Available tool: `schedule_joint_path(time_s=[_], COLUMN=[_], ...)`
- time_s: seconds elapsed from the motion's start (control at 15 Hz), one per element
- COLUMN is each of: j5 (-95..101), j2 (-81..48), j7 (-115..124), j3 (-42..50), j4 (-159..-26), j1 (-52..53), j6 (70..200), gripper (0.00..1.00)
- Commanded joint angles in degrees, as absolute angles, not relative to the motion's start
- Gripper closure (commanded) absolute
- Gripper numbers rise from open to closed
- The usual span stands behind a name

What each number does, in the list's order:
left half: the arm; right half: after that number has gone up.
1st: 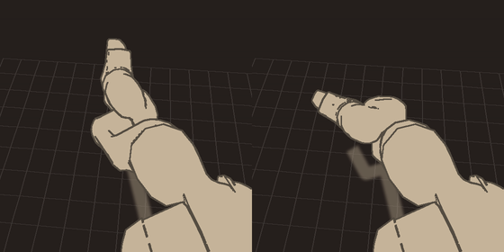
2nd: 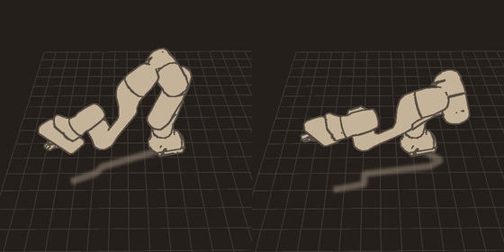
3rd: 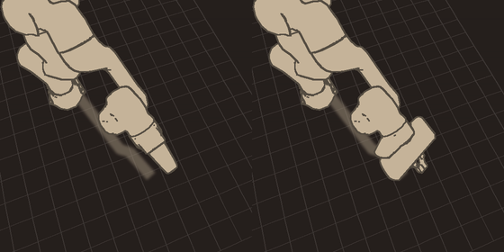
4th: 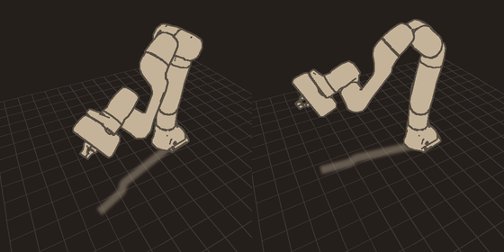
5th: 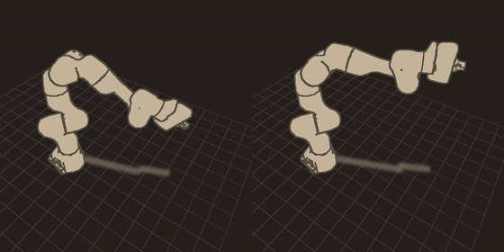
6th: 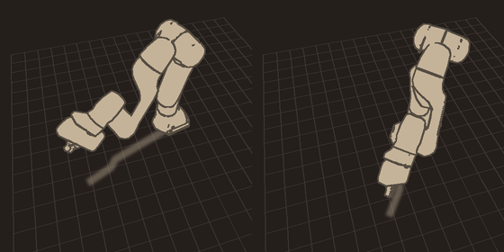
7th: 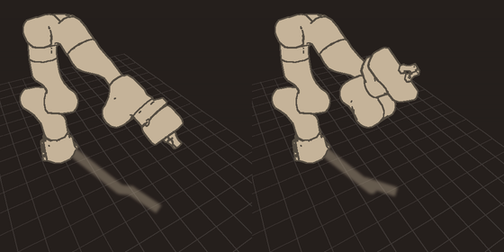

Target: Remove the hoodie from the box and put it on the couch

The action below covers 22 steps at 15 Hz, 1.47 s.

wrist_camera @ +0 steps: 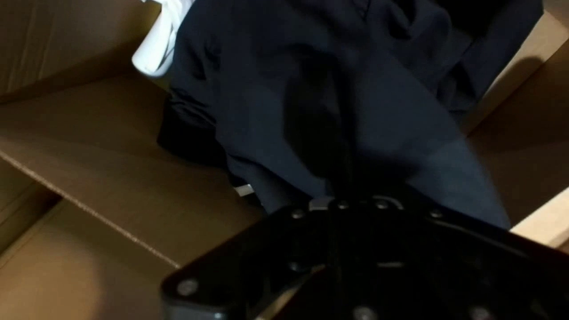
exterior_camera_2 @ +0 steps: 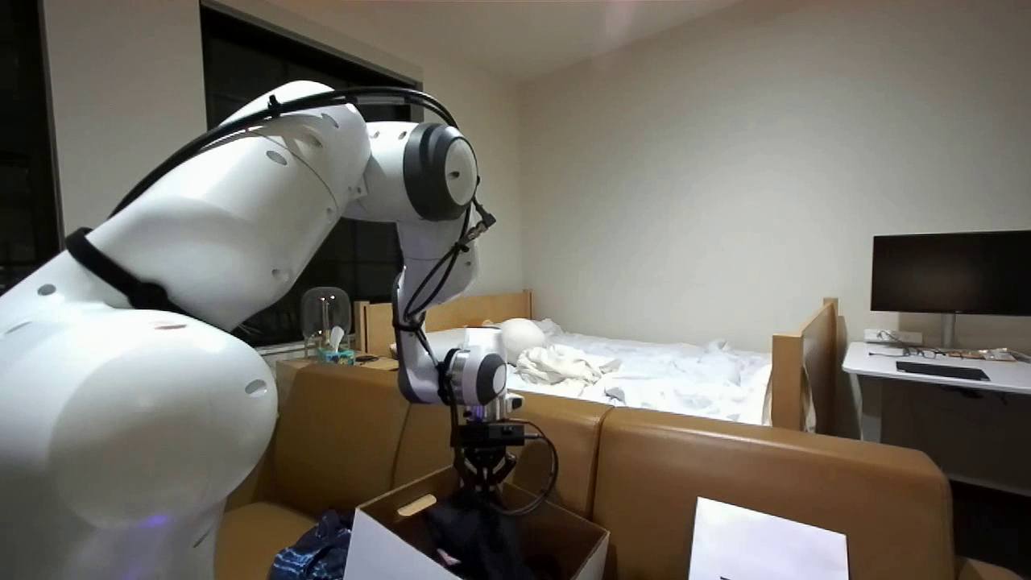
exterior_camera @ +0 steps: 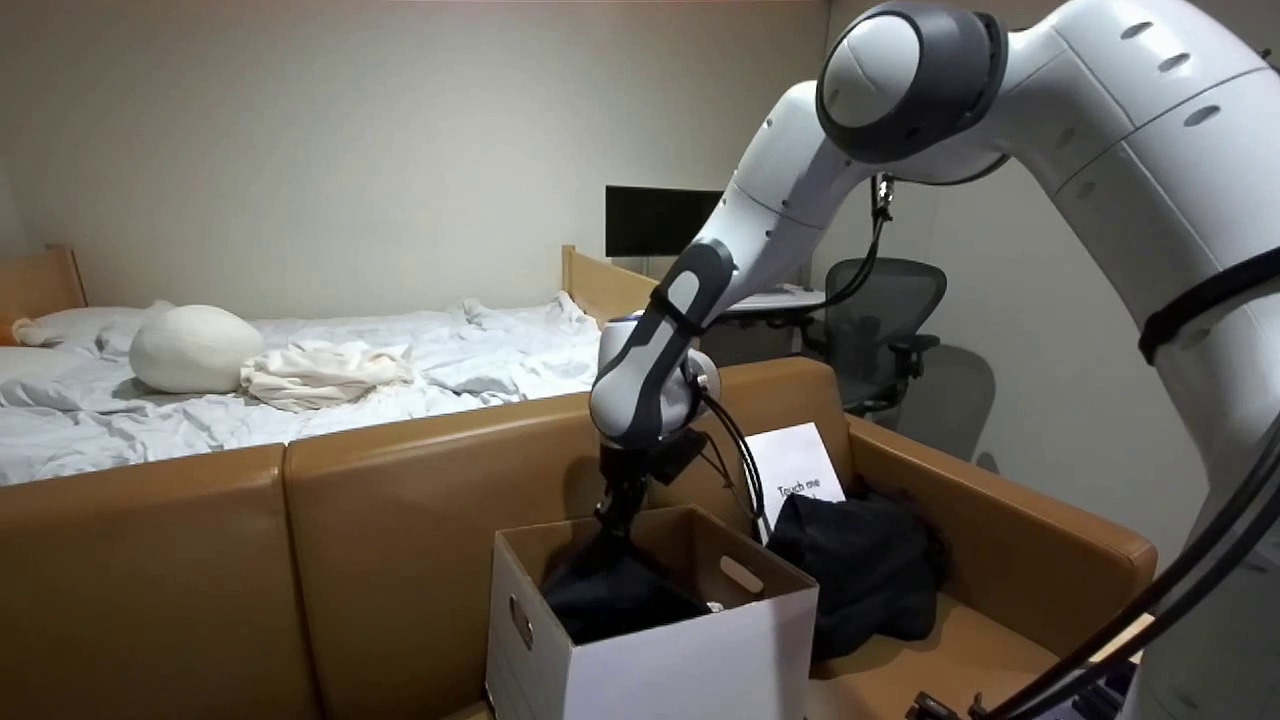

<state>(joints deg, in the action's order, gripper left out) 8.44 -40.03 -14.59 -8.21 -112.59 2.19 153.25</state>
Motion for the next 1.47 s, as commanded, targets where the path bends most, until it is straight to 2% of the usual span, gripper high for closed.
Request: schedule_joint_path(time_s=[0.0, 0.53, 1.13, 1.4], j5=[8.5, 14.6, 25.9, 23.3], j2=[-33.7, -23.9, -21.1, -20.6], j7=[-18.1, -18.8, -15.6, -17.1], j3=[-8.8, -3.9, 0.1, -0.4], j4=[-110.4, -96.9, -74.1, -74.3], j1=[1.6, 3.4, 5.4, 4.6], j6=[145.0, 125.8, 114.4, 112.4], gripper=[0.98, 0.99, 0.97, 0.97])
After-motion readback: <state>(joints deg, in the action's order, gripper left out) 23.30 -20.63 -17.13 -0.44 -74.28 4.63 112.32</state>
